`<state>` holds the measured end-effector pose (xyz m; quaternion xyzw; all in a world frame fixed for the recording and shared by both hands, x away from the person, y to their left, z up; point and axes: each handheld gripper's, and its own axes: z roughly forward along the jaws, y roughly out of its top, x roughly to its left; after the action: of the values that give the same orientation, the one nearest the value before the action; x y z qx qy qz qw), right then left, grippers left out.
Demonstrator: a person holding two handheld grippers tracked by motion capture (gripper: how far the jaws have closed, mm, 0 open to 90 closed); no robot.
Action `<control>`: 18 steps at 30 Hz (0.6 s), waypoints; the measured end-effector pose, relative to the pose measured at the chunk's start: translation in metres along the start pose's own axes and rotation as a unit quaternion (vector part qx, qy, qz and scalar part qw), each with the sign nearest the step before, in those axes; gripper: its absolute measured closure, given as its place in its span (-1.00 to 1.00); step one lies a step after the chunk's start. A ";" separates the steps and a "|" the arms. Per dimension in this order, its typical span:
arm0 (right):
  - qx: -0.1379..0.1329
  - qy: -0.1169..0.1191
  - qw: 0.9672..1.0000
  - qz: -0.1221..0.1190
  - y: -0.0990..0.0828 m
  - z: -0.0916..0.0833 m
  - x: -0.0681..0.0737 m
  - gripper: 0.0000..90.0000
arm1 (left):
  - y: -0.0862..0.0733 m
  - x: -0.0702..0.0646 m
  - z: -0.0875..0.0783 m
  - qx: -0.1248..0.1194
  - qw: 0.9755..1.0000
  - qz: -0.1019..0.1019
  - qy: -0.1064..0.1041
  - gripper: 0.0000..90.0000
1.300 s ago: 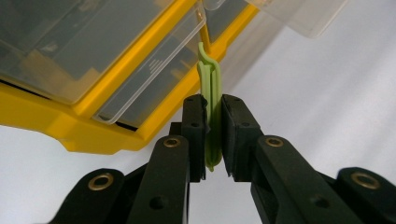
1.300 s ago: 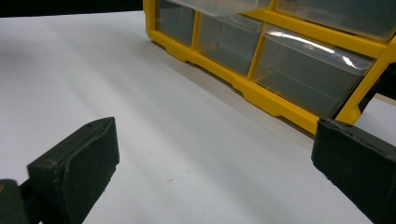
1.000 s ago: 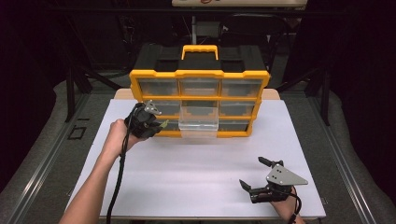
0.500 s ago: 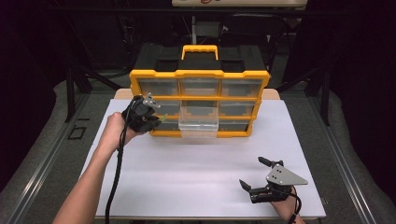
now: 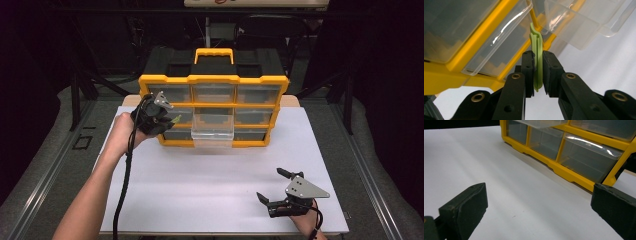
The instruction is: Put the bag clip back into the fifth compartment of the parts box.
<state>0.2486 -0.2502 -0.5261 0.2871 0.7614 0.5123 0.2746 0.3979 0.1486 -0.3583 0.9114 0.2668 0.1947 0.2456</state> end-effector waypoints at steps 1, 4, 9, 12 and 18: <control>0.000 0.001 1.000 0.000 0.000 0.000 0.000 -0.99 | 0.001 0.000 -0.001 -0.001 1.000 0.000 0.000 0.79; 0.000 0.001 1.000 0.001 0.000 0.000 0.000 -0.99 | 0.005 0.000 -0.003 -0.001 1.000 0.003 0.001 0.79; 0.001 0.001 1.000 0.000 0.000 0.000 0.000 -0.99 | 0.010 0.000 -0.008 -0.004 1.000 0.010 0.004 0.79; -0.001 0.000 1.000 0.000 0.000 0.000 0.000 -0.99 | 0.014 0.000 -0.011 -0.006 1.000 0.013 0.005 0.79; -0.001 -0.001 1.000 0.001 0.000 0.000 0.000 -0.99 | 0.023 -0.001 -0.018 -0.012 1.000 0.020 0.008 0.79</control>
<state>0.2485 -0.2506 -0.5260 0.2880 0.7606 0.5127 0.2752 0.3974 0.1371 -0.3317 0.9118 0.2478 0.2106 0.2507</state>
